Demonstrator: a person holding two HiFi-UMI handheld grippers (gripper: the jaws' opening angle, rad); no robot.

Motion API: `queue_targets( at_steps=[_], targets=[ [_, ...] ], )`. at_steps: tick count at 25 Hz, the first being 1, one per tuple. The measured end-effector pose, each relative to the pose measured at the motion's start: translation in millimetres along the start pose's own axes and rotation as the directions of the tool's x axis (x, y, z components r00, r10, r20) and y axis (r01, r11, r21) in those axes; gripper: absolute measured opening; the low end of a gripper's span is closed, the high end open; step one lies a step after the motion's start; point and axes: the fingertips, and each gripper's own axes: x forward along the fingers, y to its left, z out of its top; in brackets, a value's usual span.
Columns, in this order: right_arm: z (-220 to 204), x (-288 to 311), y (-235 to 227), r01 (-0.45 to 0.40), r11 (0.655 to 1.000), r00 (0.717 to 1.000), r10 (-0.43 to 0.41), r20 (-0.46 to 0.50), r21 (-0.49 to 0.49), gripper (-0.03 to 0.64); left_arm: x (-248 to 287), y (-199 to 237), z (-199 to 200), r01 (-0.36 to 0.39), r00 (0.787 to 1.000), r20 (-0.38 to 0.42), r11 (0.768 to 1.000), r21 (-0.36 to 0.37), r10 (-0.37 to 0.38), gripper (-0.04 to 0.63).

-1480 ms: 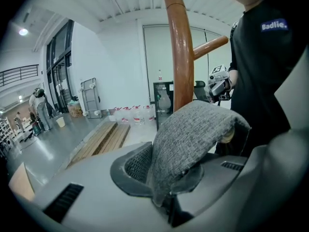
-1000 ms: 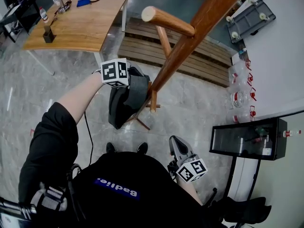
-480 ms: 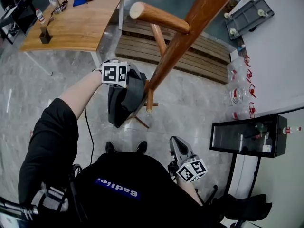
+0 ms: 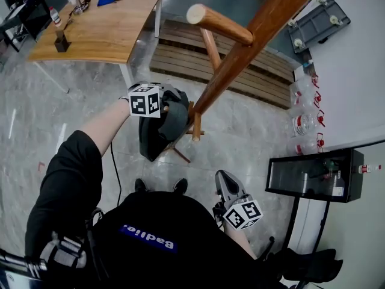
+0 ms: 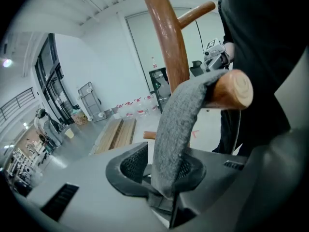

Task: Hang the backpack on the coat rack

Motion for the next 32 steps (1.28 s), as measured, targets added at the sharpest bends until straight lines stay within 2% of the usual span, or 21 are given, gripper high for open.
queue_targets(
  at_steps=[4,8,10,13,18,21,24,26,28,30,32],
  targets=[
    [3.3,8.0,15.9,-0.013,1.0,1.0,0.013,0.007,-0.016,0.008,-8.8,-1.3,-15.6,-0.066,0.996,-0.05,0.996,0.054,0.069,0.127],
    [5.9,15.1,33.1,-0.029,0.999,0.999,0.03,0.022,-0.041,0.008,-28.1,-11.6,-18.5,-0.139,0.99,-0.015,0.99,0.02,0.139,0.13],
    [9.4,19.7,42.7,-0.038,0.998,0.999,0.04,0.036,-0.058,0.008,-45.2,-17.9,-13.8,-0.204,0.978,0.029,0.979,-0.019,0.205,0.13],
    [15.8,27.1,59.6,-0.055,0.995,0.996,0.06,0.06,-0.086,0.008,-75.7,-38.9,0.5,-0.284,0.95,0.108,0.953,-0.101,0.294,0.13],
    [26.4,45.3,86.4,-0.109,0.985,0.99,0.12,0.074,-0.131,0.008,-120.0,-87.6,36.9,-0.295,0.903,0.234,0.916,-0.271,0.36,0.13],
    [34.0,53.0,98.3,-0.143,0.977,0.985,0.157,0.077,-0.155,0.008,-143.6,-114.2,76.4,-0.26,0.855,0.347,0.898,-0.356,0.385,0.13],
    [42.7,58.1,110.4,-0.183,0.966,0.977,0.199,0.078,-0.181,0.008,-162.4,-138.7,118.9,-0.228,0.799,0.443,0.887,-0.401,0.406,0.129],
    [52.3,60.0,120.1,-0.211,0.955,0.969,0.232,0.084,-0.21,0.008,-176.3,-148.0,147.7,-0.192,0.748,0.511,0.875,-0.443,0.423,0.121],
    [65.4,60.1,130.0,-0.235,0.94,0.959,0.266,0.099,-0.247,0.008,-191.9,-151.2,172.9,-0.167,0.686,0.571,0.862,-0.478,0.45,0.077],
    [79.8,57.3,138.9,-0.25,0.925,0.949,0.294,0.119,-0.287,0.008,-203.3,-151.1,188.7,-0.175,0.639,0.599,0.849,-0.498,0.482,0.034],
    [91.9,53.4,146.6,-0.256,0.909,0.939,0.315,0.139,-0.329,0.006,-208.2,-149.0,192.7,-0.189,0.613,0.598,0.831,-0.524,0.516,0.009]
  ],
)
